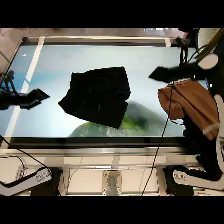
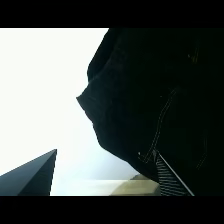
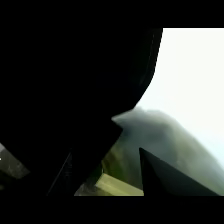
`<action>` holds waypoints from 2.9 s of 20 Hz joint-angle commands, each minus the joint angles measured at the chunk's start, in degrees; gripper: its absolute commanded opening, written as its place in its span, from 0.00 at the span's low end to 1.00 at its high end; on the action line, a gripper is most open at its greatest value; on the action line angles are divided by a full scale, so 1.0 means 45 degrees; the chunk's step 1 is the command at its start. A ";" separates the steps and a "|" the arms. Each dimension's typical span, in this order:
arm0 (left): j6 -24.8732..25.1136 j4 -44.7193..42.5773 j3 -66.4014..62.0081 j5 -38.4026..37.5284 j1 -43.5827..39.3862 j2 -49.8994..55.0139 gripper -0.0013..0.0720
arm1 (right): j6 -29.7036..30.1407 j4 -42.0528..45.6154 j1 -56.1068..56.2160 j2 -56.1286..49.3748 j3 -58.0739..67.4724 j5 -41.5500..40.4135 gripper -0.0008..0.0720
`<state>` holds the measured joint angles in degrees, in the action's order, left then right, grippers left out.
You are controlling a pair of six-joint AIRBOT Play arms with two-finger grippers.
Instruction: Fold the clothes and pants, and hang the long-sleeved shirts on hangers.
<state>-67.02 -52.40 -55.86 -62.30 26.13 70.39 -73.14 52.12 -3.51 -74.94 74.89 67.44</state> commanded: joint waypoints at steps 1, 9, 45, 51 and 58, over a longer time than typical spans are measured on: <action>0.0287 0.0763 0.2521 0.2501 -0.0607 -0.0452 0.96 | -0.0165 -0.3128 0.0447 0.2929 -0.6353 -0.2676 0.73; -0.1117 0.1107 0.2132 0.6212 -0.2953 0.1831 0.96 | 0.1472 -0.7864 0.5829 0.3492 -1.0161 -0.8102 0.84; -0.0248 -0.0733 0.1972 0.2793 -0.3653 -0.0554 0.05 | -0.1603 -0.6800 0.8791 0.1880 -0.9010 -1.4285 0.02; -0.1719 -0.1379 0.1977 -0.3803 -0.3789 -0.4682 0.05 | -0.1627 -0.4163 0.8801 0.5251 -0.7499 -0.7509 0.02; -0.5838 -0.5639 0.1977 -0.4303 -0.3784 -0.7800 0.05 | -0.4639 0.1787 0.8281 0.4172 -0.3449 -0.5304 0.02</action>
<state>-85.60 -69.65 -46.92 -79.42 9.13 38.96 -88.05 47.81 35.31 -52.90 52.99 38.61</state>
